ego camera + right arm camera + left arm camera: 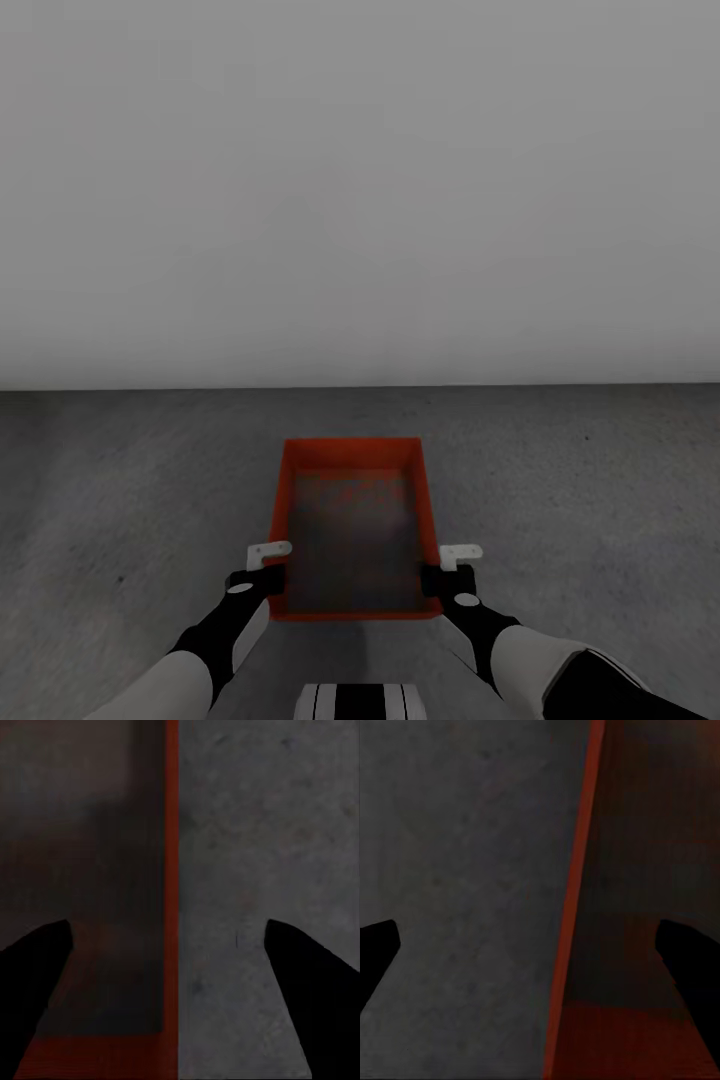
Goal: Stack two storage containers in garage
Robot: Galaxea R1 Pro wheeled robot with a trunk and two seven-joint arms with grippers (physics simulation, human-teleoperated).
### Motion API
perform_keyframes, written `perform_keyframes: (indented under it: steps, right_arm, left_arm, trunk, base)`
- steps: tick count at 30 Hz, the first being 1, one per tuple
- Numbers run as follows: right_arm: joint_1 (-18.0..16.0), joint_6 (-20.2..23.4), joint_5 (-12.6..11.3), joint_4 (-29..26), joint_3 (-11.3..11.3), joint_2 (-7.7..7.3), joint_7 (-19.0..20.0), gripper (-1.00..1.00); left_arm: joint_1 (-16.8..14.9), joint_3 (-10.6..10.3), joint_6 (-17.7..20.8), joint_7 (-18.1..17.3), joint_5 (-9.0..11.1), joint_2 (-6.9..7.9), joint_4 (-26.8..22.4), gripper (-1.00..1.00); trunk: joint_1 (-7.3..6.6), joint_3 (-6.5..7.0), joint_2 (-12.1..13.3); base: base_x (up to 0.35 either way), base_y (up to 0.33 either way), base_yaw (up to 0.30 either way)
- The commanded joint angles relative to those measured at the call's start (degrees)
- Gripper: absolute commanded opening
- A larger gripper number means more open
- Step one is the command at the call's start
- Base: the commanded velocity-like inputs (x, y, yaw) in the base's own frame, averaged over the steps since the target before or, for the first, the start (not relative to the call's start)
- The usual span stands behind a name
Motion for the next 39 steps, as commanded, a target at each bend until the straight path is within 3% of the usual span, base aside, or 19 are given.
perform_keyframes:
  steps: [1,25,39]
  right_arm:
    - [0.0,-0.2,-0.5,0.1,0.5,0.04,-0.1,1.0]
    - [0.0,-0.2,-0.5,0.1,0.5,-0.03,0.0,1.0]
    - [0.0,-0.2,-0.5,0.1,0.5,-0.03,-0.1,1.0]
  left_arm:
    - [0.0,-0.2,0.3,0.3,0.6,0.01,-0.1,1.0]
    - [0.0,-0.2,-0.3,0.3,1.0,-0.05,-0.3,1.0]
    - [0.0,-0.2,-0.2,0.3,1.6,-0.06,-0.3,1.0]
  trunk:
    - [-0.01,-0.04,0.0]
    - [-0.01,-0.04,0.0]
    - [-3.08,2.48,5.6]
  base:
    - [0.0,0.0,0.0]
    - [0.0,0.0,0.0]
    - [0.0,0.0,0.0]
